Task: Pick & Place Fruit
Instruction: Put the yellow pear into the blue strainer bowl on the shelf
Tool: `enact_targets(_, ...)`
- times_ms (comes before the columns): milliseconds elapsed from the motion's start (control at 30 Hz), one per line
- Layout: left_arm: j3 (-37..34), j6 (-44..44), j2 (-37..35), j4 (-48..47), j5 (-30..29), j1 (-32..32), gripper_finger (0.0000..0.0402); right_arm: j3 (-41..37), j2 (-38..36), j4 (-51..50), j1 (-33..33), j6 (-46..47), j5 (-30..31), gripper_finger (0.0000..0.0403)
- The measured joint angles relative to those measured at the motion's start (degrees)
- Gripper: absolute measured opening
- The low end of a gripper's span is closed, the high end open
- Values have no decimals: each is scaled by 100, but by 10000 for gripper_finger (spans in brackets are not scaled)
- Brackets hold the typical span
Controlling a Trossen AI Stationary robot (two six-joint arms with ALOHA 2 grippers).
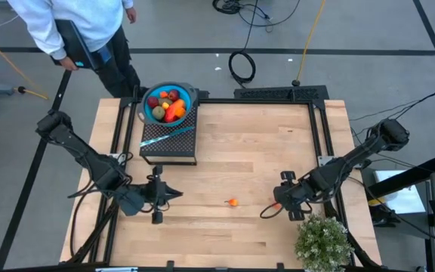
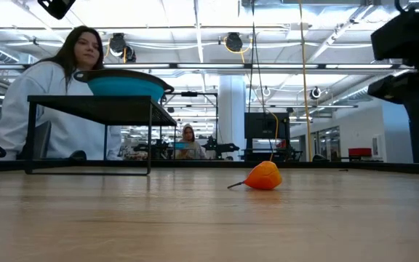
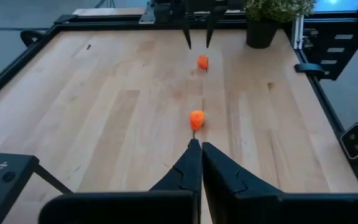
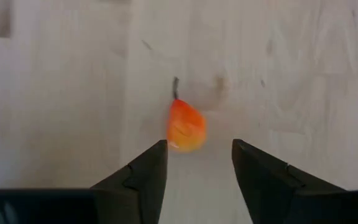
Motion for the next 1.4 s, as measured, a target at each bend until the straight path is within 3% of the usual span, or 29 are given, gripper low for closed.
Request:
enact_targets(300,-1,217,-28,-251,-211,-40,26,-256,0,317,-100,-18,-13,232)
enact_targets(567,-479,-65,-380,-252,-582,-34,26,-514,0,756,-135,-158,-5,228)
enact_targets(1033,-1509,343,-2045,321,-582,-47,26,-711,109,1149,-266,-101,-33,225)
enact_targets(1400,-1656,351,-2200,316,-487,-47,26,-711,546,1298,-264,-202,-306,224)
